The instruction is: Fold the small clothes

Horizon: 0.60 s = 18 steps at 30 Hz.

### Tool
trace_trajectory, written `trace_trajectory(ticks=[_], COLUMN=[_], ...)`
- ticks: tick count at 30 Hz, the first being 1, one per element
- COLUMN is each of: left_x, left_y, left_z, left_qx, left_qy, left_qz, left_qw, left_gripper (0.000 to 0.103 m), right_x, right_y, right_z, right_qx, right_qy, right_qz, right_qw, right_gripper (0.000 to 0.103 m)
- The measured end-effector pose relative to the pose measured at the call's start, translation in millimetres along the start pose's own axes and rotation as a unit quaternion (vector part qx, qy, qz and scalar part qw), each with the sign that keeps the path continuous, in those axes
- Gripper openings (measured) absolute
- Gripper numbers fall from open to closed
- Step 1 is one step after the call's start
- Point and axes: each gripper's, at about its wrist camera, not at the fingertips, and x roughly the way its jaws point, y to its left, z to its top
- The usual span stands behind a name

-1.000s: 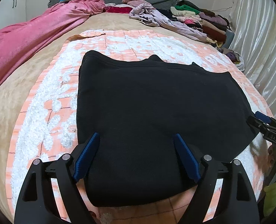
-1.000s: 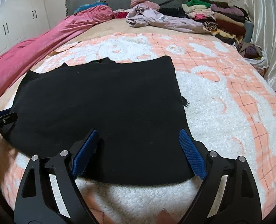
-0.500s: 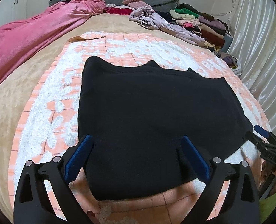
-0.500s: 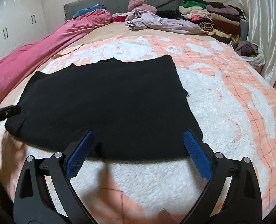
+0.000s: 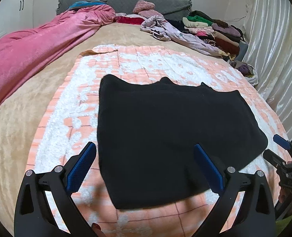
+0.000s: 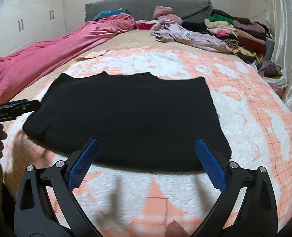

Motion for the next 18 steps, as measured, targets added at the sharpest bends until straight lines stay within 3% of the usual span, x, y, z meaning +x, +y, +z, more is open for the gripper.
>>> trace_trajectory(ticks=[18], left_x=[-12.7], left_y=[25.8], left_z=[8.7], left_qx=[-0.029], left_qy=[-0.019], left_qz=[0.009], left_qw=[0.9993], left_gripper=[0.098], right_x=[-4.2], right_y=[85.3], right_z=[14.0], right_qx=[-0.084], right_qy=[-0.011], right_qz=[0.043], right_qw=[0.995], right_gripper=[0.093])
